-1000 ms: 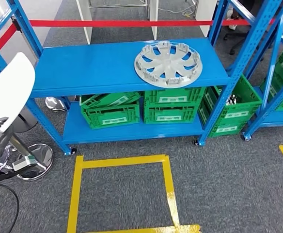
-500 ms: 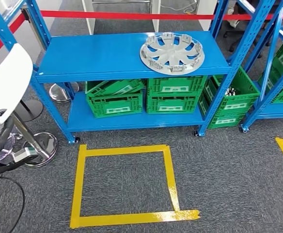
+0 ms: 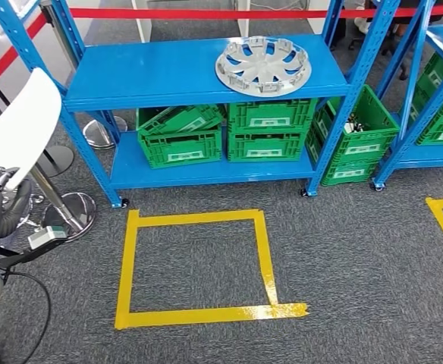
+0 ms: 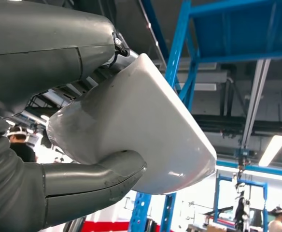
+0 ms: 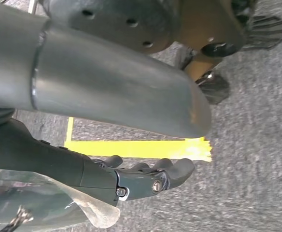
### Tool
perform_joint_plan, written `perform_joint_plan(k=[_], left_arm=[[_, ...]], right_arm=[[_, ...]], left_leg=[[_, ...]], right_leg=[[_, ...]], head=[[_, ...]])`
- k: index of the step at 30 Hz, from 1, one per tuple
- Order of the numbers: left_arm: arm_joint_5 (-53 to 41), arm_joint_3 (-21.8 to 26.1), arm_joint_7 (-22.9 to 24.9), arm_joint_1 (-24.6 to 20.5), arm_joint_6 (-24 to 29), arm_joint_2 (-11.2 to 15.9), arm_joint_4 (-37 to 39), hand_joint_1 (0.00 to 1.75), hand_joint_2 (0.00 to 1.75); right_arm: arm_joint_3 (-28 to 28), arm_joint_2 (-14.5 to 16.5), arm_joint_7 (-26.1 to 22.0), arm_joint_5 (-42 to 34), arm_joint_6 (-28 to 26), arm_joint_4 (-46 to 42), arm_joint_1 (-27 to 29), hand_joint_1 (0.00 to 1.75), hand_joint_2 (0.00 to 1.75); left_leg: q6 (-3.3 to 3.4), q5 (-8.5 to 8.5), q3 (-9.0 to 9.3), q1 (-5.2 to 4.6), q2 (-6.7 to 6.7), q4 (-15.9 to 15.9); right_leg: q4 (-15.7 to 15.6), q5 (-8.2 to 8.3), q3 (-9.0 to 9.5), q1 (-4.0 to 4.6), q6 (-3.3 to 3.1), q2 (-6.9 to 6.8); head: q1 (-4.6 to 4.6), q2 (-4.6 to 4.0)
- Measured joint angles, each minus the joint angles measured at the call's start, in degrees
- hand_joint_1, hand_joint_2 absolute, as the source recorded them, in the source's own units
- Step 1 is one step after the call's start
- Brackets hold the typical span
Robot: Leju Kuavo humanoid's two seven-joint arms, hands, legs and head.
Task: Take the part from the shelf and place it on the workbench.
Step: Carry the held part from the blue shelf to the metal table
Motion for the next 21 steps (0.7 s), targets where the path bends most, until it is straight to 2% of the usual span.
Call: perform_joint_plan(k=[1, 3, 4, 5, 6, 7, 8, 10, 11, 12, 14, 15, 16, 17, 18, 19, 20, 21], left_arm=[[0.2, 0.0, 0.0, 0.1, 0.0, -0.1, 0.1, 1.75, 1.75], [0.5, 0.0, 0.0, 0.1, 0.0, -0.2, 0.2, 1.75, 1.75], [0.6, 0.0, 0.0, 0.2, 0.0, -0.3, 0.2, 1.75, 1.75], [0.6, 0.0, 0.0, 0.2, 0.0, -0.3, 0.2, 1.75, 1.75], [0.6, 0.0, 0.0, 0.2, 0.0, -0.4, 0.2, 1.75, 1.75], [0.7, 0.0, 0.0, 0.2, 0.0, -0.4, 0.2, 1.75, 1.75], [0.7, 0.0, 0.0, 0.2, 0.0, -0.4, 0.2, 1.75, 1.75], [0.8, 0.0, 0.1, 0.2, 0.0, -0.3, 0.2, 1.75, 1.75], [0.8, 0.0, 0.1, 0.3, 0.0, -0.2, 0.2, 1.75, 1.75], [0.9, 0.0, 0.2, 0.4, 0.0, -0.1, 0.2, 1.75, 1.75], [1.0, 0.0, 0.4, 0.5, 0.0, -0.1, 0.3, 1.75, 1.75], [1.1, -0.1, 0.5, 0.6, 0.0, -0.1, 0.3, 1.75, 1.75], [1.1, -0.1, 0.5, 0.7, 0.0, -0.1, 0.3, 1.75, 1.75], [1.1, -0.1, 0.5, 0.7, 0.0, -0.1, 0.2, 1.75, 1.75], [1.1, -0.1, 0.5, 0.8, 0.0, -0.1, 0.2, 1.75, 1.75], [1.1, -0.1, 0.5, 0.9, 0.0, -0.1, 0.2, 1.75, 1.75], [1.1, -0.1, 0.5, 1.0, 0.0, -0.2, 0.2, 1.75, 1.75], [1.1, -0.1, 0.5, 1.1, 0.0, -0.2, 0.2, 1.75, 1.75]], right_arm=[[0.0, 0.1, 0.0, 0.0, 0.0, 0.0, 0.1, 0.0, 0.0], [0.0, 0.1, 0.0, 0.0, -0.2, 0.0, 0.1, 0.0, 0.0], [0.0, 0.1, 0.0, 0.0, -0.3, 0.0, 0.1, 0.0, 0.0], [0.0, 0.1, 0.0, 0.0, -0.4, 0.0, 0.1, 0.0, 0.0], [0.0, 0.1, 0.0, 0.1, -0.4, 0.0, 0.1, 0.0, 0.0], [0.1, 0.1, 0.0, 0.2, -0.4, 0.0, 0.1, 0.0, 0.0], [0.1, 0.1, 0.0, 0.2, -0.4, 0.0, 0.1, 0.0, 0.0], [0.1, 0.1, 0.0, 0.4, -0.4, -0.1, 0.0, 0.0, 0.0], [0.1, 0.1, 0.0, 0.4, -0.5, -0.1, 0.0, 0.0, 0.0], [0.1, 0.1, 0.0, 0.4, -0.5, -0.1, 0.0, 0.0, 0.0], [0.1, 0.1, -0.1, 0.5, -0.5, -0.1, 0.3, 0.0, 0.0], [0.1, 0.1, -0.1, 0.5, -0.5, -0.1, 0.4, 0.0, 0.0], [0.1, 0.1, -0.1, 0.5, -0.5, -0.1, 0.5, 0.0, 0.0], [0.2, 0.1, -0.1, 0.5, -0.5, -0.1, 0.5, 0.0, 0.0], [0.2, 0.1, -0.1, 0.5, -0.5, -0.1, 0.5, 0.0, 0.0], [0.2, 0.1, -0.1, 0.6, -0.5, -0.2, 0.5, 0.0, 0.0], [0.2, 0.1, -0.1, 0.6, -0.5, -0.2, 0.5, 0.0, 0.0], [0.2, 0.1, -0.1, 0.6, -0.5, -0.2, 0.5, 0.0, 0.0]], left_leg=[[-0.29, -2.82, -0.5, 0.07, -0.06, 2.1], [-0.74, -9.22, -1.4, 0.13, -0.11, 9.2], [-0.89, -10.74, -1.57, 0.16, -0.11, 12.8], [-0.97, -10.69, -1.22, 0.17, -0.11, 15.1], [-0.95, -9.53, -0.13, 0.17, -0.11, 15.5], [-0.85, -7.98, 1.82, 0.17, -0.11, 13.9], [-0.65, -7.0, 4.51, 0.16, -0.13, 10.6], [-0.03, -7.49, 9.67, -0.04, -0.17, 2.9], [0.34, -8.16, 10.98, -0.2, -0.19, 0.5], [0.72, -8.51, 11.38, -0.38, -0.2, -0.6], [1.55, -7.63, 10.52, -0.31, -0.05, -1.0], [1.99, -6.97, 9.93, -0.21, 0.05, -1.1], [2.34, -6.25, 9.16, -0.07, 0.15, -1.3], [2.56, -5.55, 8.32, -0.04, 0.21, -1.3], [2.68, -4.8, 7.35, -0.04, 0.21, -1.3], [2.66, -4.03, 6.38, -0.05, 0.21, -1.3], [2.59, -3.25, 5.42, -0.05, 0.21, -1.2], [2.48, -2.5, 4.5, -0.05, 0.21, -1.2]], right_leg=[[-0.1, 0.8, -0.7, -0.09, -0.38, -0.18], [0.1, 2.25, -2.09, 0.07, -0.81, -0.37], [0.3, 2.97, -2.94, 0.14, -0.83, -0.42], [0.7, 3.62, -3.91, 0.21, -0.83, -0.46], [1.1, 4.17, -5.08, 0.24, -0.76, -0.48], [1.7, 4.59, -6.2, 0.25, -0.63, -0.49], [2.3, 4.91, -7.17, 0.25, -0.48, -0.49], [3.3, 5.49, -8.66, 0.37, 0.02, -0.43], [3.6, 5.89, -9.14, 0.39, 0.33, -0.41], [3.7, 6.36, -9.48, 0.39, 0.7, -0.39], [3.9, 6.61, -10.04, 0.27, 1.48, -0.26], [4.6, 5.44, -10.55, 0.23, 1.83, -0.14], [6.4, 3.2, -11.36, 0.18, 2.14, -0.02], [9.1, 0.2, -12.3, 0.04, 2.4, 0.07], [12.8, -2.63, -13.25, -0.06, 2.62, 0.08], [16.3, -4.39, -13.87, -0.17, 2.8, 0.07], [18.9, -4.6, -13.88, -0.26, 2.94, 0.07], [20.0, -3.44, -13.15, -0.32, 3.02, 0.07]], head=[[-0.13, 0.0], [-0.33, 0.0], [-0.34, 0.0], [-0.33, 0.0], [-0.34, 0.0], [-0.35, 0.0], [-0.36, 0.0], [-0.32, 0.0], [-0.31, 0.0], [-0.29, 0.0], [-0.31, 0.0], [-0.24, 0.0], [-0.14, 0.0], [-0.04, 0.0], [0.08, 0.0], [0.11, 0.0], [0.12, 0.0], [0.14, 0.0]])
